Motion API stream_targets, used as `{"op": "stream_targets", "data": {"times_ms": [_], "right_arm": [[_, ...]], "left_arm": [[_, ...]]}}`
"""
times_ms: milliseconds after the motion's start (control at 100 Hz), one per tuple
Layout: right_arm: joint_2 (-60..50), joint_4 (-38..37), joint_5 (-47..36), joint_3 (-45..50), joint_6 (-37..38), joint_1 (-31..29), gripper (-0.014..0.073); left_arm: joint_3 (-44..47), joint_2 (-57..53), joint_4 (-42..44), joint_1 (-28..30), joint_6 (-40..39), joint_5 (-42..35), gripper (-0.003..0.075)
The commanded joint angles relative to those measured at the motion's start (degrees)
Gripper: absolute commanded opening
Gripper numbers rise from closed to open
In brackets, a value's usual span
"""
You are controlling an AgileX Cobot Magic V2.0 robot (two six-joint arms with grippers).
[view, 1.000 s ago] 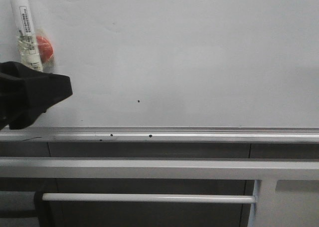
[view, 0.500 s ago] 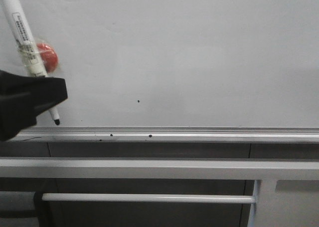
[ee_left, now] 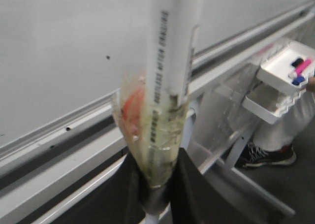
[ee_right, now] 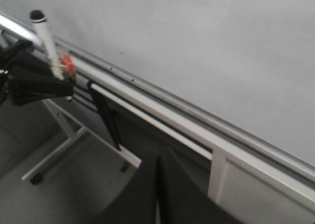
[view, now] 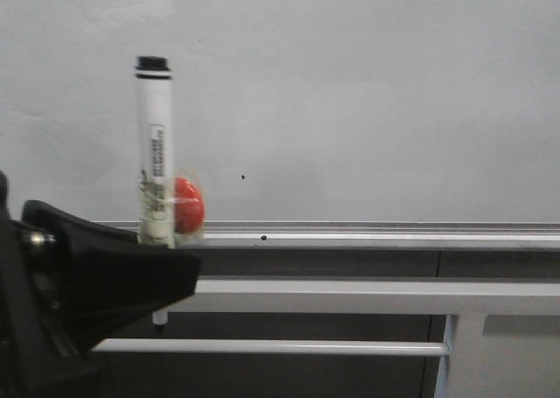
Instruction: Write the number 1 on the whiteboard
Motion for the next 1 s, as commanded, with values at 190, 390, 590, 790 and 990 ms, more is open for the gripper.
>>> {"op": "stream_targets", "data": {"times_ms": [190,390,590,790,990], "right_arm": [[3.63,-5.98,-3.50,-4.05,-1.20,7.49,-0.0059],[3.95,-5.98,-4.19,-5.10,-3.10,7.77,0.0238],[6.62,-1.70,-4.57,-5.19,-3.10,7.77,0.0437],[13.01,-0.55,-4.94,-6.21,-4.06,7.77,0.0437],[18.45,7.84,-6.26,-11.29,-13.12,9.38,0.0437]], "left_arm": [[-12.46,-12.20,1.45,0.12,13.54,32.99,-0.0020],[-17.78,-18.93,6.64,1.40,15.40,51.07,-0.0020],[-21.34,-20.11,13.19,1.50,15.40,63.90,-0.0020],[-24.32,-20.11,20.10,1.50,14.73,69.92,-0.0020],[-24.81,-20.11,25.78,1.50,14.73,70.00,-0.0020]]}}
